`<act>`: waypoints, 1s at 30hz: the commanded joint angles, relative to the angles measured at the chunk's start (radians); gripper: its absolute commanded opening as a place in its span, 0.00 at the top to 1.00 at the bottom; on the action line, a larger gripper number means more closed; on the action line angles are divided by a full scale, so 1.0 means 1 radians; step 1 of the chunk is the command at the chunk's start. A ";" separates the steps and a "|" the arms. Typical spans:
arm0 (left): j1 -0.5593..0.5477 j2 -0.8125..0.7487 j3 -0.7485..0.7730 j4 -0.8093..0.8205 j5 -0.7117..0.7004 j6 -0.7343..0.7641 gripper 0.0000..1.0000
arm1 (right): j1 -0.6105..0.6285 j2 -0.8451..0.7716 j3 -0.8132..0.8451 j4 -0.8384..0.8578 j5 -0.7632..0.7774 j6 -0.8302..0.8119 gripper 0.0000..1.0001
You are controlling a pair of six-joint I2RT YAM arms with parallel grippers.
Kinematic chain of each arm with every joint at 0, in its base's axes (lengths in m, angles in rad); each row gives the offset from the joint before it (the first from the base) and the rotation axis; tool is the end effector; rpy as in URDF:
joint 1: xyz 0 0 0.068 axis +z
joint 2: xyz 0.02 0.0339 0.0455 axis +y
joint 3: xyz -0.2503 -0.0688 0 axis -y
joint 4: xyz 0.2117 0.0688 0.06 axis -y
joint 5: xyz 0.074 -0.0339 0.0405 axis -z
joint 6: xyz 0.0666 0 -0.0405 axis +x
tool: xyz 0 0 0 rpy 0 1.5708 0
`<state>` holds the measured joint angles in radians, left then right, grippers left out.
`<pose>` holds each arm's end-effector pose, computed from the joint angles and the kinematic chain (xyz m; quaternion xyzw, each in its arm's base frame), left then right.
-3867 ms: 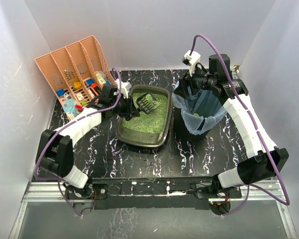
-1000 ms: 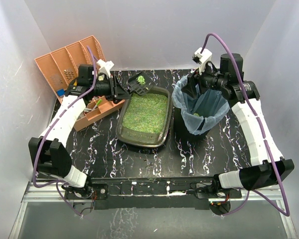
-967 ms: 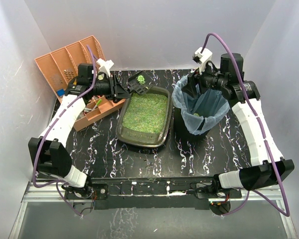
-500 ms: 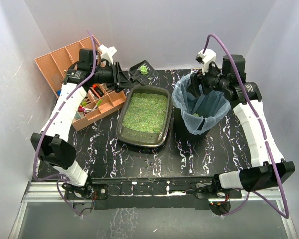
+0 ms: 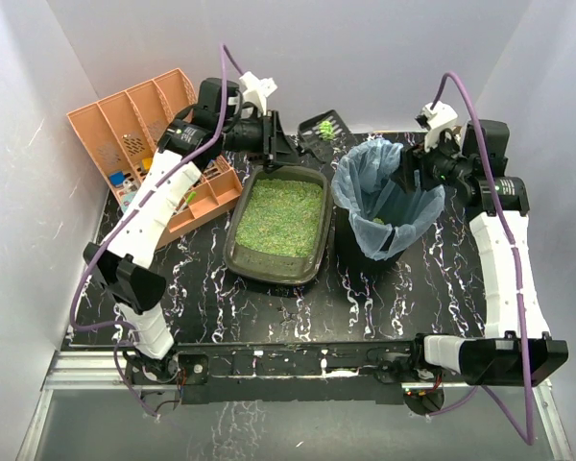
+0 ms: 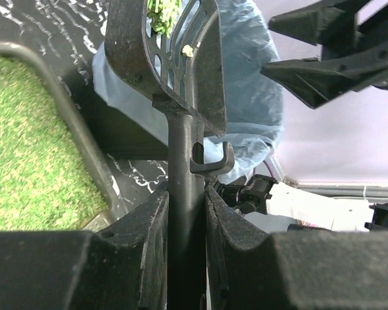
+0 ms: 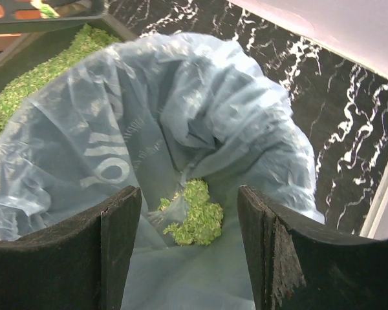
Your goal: Clean the litter box
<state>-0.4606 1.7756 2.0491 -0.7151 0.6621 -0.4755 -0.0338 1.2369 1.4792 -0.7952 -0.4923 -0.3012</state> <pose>0.3159 -0.2024 0.4194 0.1680 0.8002 -0.4733 0.3277 0.2429 0.0233 0.3893 -0.2306 0.8236 0.1310 0.5014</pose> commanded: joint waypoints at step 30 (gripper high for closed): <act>-0.472 0.216 0.306 -0.106 -0.731 0.527 1.00 | -0.201 -0.116 -0.051 0.128 0.058 0.150 0.34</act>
<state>-0.9047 2.0144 2.3596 -0.8322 0.0555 -0.0406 -0.2207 1.1442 1.4025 -0.7429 -0.4953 -0.1822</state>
